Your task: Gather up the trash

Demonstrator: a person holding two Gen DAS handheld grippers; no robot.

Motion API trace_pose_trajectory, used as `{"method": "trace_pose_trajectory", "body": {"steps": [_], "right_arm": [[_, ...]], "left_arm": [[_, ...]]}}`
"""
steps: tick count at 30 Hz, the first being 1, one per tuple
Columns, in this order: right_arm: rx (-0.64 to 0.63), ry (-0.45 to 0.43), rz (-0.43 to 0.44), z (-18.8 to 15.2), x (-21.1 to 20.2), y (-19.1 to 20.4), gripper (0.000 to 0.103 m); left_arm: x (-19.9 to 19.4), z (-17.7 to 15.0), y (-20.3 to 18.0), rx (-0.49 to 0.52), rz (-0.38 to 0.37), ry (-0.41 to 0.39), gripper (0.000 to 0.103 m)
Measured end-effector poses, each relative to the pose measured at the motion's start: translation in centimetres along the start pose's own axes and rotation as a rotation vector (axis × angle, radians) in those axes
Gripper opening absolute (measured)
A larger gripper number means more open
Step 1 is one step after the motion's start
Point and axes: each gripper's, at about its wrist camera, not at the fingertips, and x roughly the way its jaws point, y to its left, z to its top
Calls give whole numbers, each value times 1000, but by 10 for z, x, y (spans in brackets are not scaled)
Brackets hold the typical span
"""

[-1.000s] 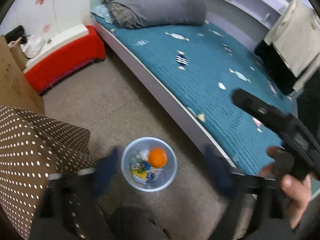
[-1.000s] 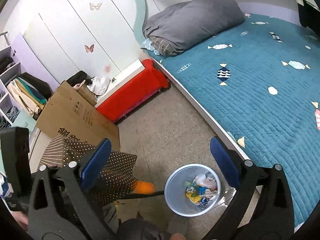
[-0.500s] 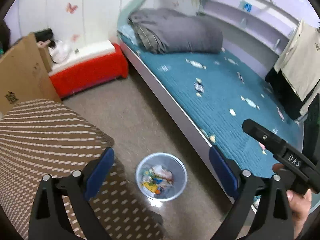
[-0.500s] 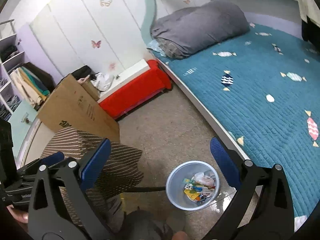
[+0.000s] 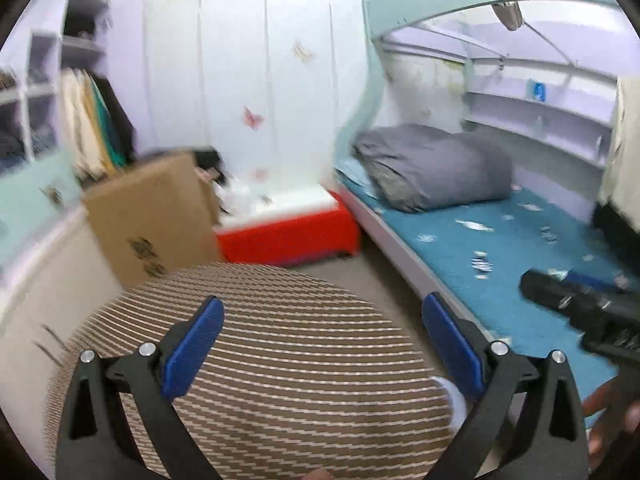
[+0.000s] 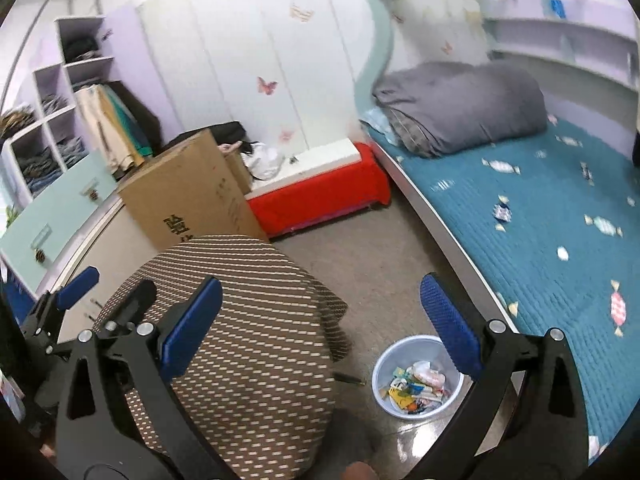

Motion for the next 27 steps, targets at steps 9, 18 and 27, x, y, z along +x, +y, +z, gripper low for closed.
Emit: {"method": "trace_pose_trajectory", "body": {"steps": [9, 18, 27], "right_arm": [[-115, -102, -6, 5, -49, 69, 97], [-209, -179, -8, 3, -75, 107, 97], [-239, -218, -13, 4, -84, 120, 97]], "left_arm": [[-62, -1, 72, -138, 107, -31, 97], [-107, -8, 105, -207, 157, -77, 97], [-129, -10, 111, -238, 177, -123, 98]]}}
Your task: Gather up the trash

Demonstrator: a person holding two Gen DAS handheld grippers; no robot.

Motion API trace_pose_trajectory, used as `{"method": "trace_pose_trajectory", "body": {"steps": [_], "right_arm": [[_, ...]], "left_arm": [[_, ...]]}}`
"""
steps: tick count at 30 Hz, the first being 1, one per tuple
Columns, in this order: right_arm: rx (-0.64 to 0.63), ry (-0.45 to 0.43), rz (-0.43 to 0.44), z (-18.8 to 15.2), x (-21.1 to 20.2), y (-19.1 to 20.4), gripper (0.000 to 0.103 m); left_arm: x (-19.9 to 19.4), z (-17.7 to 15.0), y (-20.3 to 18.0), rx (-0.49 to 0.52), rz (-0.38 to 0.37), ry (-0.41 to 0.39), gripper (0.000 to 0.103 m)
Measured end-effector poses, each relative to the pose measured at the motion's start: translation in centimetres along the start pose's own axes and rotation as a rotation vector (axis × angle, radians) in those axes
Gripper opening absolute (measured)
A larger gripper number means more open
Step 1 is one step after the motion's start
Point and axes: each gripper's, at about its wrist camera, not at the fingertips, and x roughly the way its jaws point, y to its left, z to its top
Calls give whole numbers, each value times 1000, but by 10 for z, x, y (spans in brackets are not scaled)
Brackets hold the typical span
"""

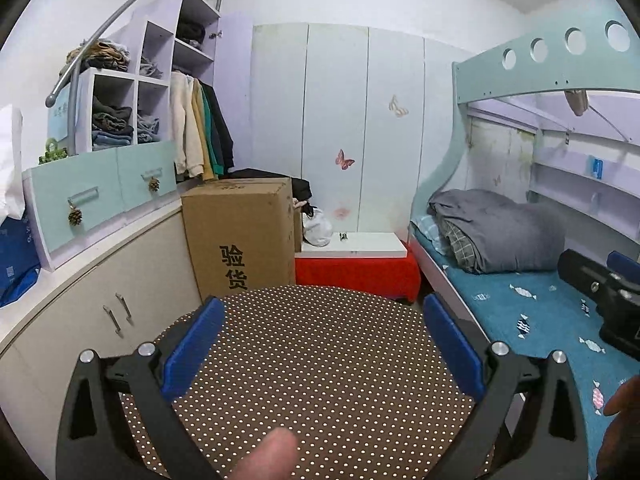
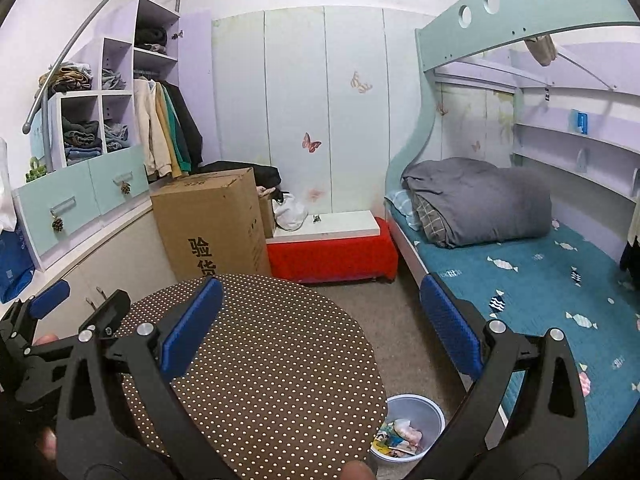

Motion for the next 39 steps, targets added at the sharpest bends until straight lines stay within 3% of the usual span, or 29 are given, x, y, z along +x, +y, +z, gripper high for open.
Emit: {"method": "trace_pose_trajectory", "body": {"steps": [39], "right_arm": [[-7, -13, 21, 3, -1, 11, 97]], "left_arm": [[-14, 4, 10, -35, 26, -39, 98]]}}
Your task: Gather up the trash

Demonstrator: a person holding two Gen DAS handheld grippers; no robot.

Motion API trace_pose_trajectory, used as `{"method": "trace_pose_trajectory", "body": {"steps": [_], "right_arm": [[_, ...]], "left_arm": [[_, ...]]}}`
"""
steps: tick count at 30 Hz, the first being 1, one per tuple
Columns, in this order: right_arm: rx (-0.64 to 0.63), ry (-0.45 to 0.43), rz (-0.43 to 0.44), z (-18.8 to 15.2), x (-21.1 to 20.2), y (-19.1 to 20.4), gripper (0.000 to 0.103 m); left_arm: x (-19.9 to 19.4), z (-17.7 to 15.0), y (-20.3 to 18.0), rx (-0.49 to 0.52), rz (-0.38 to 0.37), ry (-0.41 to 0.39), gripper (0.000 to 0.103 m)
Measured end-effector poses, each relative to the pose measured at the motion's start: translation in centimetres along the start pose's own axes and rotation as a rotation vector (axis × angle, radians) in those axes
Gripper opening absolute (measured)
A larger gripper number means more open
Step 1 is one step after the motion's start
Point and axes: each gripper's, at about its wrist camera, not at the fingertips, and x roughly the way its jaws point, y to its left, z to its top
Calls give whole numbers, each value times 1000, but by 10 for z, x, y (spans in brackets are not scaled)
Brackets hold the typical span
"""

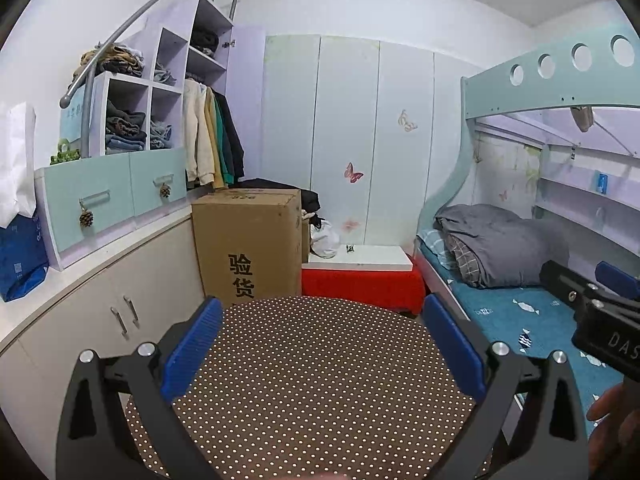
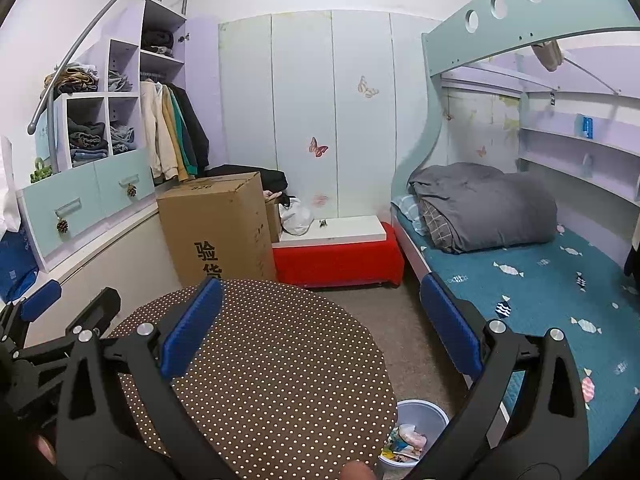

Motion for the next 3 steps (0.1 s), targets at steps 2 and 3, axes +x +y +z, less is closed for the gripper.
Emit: {"method": "trace_pose_trajectory", "body": {"steps": [2, 3], "right_arm": [[-1, -1, 2, 0, 0, 0, 97], [1, -1, 4, 0, 0, 0, 97]], "left_arm": [[1, 1, 1, -5, 2, 4, 98], [2, 0, 2, -7, 3, 5, 98]]}}
